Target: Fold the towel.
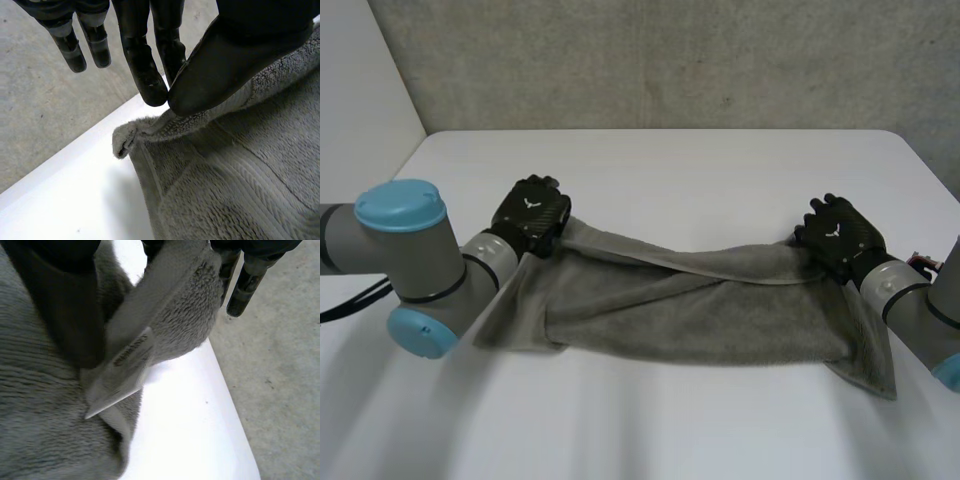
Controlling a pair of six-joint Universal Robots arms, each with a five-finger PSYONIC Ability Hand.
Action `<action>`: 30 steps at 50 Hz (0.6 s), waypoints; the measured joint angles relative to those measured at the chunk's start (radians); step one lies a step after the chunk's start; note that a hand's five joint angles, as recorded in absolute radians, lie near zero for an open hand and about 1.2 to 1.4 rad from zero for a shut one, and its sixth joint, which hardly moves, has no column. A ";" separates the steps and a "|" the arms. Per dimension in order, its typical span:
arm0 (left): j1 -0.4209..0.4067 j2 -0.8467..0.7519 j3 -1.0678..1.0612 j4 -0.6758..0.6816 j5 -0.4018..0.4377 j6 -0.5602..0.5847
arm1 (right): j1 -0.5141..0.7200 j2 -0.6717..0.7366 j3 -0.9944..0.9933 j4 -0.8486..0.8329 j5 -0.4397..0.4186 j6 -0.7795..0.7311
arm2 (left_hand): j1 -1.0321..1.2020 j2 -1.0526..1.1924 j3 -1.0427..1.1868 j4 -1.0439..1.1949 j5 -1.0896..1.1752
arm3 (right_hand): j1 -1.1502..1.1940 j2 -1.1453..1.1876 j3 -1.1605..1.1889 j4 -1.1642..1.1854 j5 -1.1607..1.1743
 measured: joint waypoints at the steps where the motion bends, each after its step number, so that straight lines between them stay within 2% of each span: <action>1: 0.001 0.006 -0.002 0.000 0.000 -0.007 | 0.000 0.007 -0.008 -0.003 0.005 0.002 | 0.000 0.000 0.000 0.000 0.000 | 0.089 0.093 0.000 0.000 0.076; 4: 0.006 0.021 -0.008 0.000 0.000 -0.027 | 0.002 0.023 -0.034 -0.004 0.023 0.013 | 0.000 0.000 0.000 0.000 0.000 | 0.392 0.388 0.000 0.000 0.386; 6: 0.009 0.029 -0.009 -0.001 0.000 -0.037 | 0.003 0.026 -0.047 0.000 0.034 0.028 | 0.000 0.000 0.000 0.000 0.000 | 0.524 0.500 0.000 0.000 0.517; 10: 0.019 0.053 -0.011 -0.003 0.000 -0.056 | 0.001 -0.003 -0.069 0.020 0.051 0.113 | 0.000 0.000 0.000 0.000 0.000 | 0.531 0.506 0.000 0.000 0.541; 13: 0.032 0.079 -0.013 -0.005 0.000 -0.075 | -0.005 -0.063 -0.085 0.048 0.057 0.242 | 0.000 0.000 0.000 0.000 0.000 | 0.531 0.506 0.000 0.000 0.541; 19: 0.066 0.152 -0.025 -0.007 0.001 -0.146 | -0.046 -0.199 -0.143 0.157 0.038 0.633 | 0.004 0.000 0.000 0.000 0.009 | 0.531 0.506 0.000 0.000 0.541; 22: 0.079 0.173 -0.030 -0.006 0.002 -0.173 | -0.057 -0.204 -0.159 0.202 0.026 0.705 | 0.006 0.000 0.000 0.000 0.009 | 0.531 0.506 0.000 0.000 0.541; 26: 0.093 0.181 -0.032 -0.006 0.004 -0.191 | -0.063 -0.174 -0.161 0.244 0.020 0.676 | 0.006 0.000 0.000 0.000 0.009 | 0.513 0.488 0.000 0.000 0.521; 30: 0.101 0.174 -0.033 -0.005 0.005 -0.197 | -0.062 -0.128 -0.145 0.284 0.023 0.549 | 0.006 0.000 0.000 0.000 0.009 | 0.119 0.090 0.000 0.000 0.128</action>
